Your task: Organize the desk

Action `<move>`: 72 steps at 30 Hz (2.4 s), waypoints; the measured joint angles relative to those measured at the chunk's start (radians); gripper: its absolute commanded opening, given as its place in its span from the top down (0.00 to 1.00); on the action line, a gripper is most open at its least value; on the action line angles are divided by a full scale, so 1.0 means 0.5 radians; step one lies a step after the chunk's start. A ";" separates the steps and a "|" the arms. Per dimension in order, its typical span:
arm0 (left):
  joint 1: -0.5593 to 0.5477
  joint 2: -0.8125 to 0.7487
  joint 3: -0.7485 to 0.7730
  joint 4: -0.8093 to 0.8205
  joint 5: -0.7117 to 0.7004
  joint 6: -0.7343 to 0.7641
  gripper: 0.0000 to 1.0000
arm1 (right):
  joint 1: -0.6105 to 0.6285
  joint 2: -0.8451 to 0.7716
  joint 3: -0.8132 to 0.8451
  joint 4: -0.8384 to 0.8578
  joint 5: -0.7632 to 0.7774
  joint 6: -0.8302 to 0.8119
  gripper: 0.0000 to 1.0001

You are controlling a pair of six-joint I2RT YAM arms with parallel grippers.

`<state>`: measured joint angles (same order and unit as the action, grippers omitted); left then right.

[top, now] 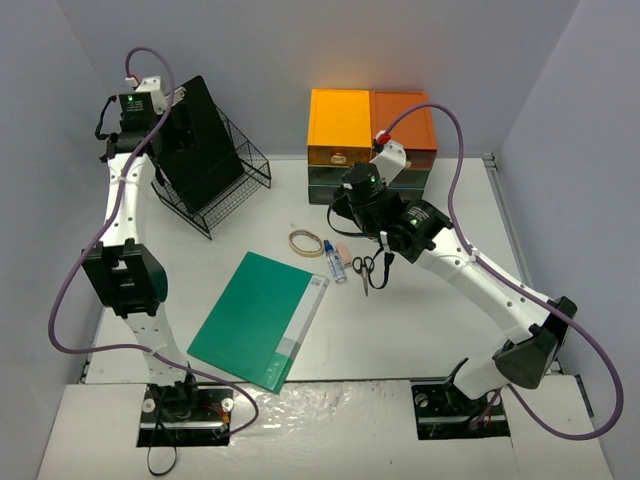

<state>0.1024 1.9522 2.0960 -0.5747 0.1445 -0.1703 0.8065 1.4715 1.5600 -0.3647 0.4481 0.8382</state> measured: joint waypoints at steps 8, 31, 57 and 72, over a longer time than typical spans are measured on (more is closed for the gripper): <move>0.009 0.000 0.000 0.003 0.002 -0.027 0.03 | -0.006 0.015 -0.066 0.001 -0.043 -0.004 0.92; -0.949 -1.916 -1.611 -0.518 -0.232 -0.366 0.03 | 0.347 -0.400 -1.187 0.182 -0.265 0.637 0.25; -0.918 -1.322 -2.158 -0.667 -0.180 -0.701 0.03 | 0.748 -0.236 -2.021 1.323 -0.389 1.228 0.08; -0.389 -1.012 -2.165 -0.647 -0.010 -0.660 0.03 | 0.749 -0.182 -2.141 1.519 -0.390 1.306 0.07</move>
<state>-0.0921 1.4460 1.0134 -0.8984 0.1395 -0.5006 1.1809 1.3804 0.4896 0.3949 0.2531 1.4914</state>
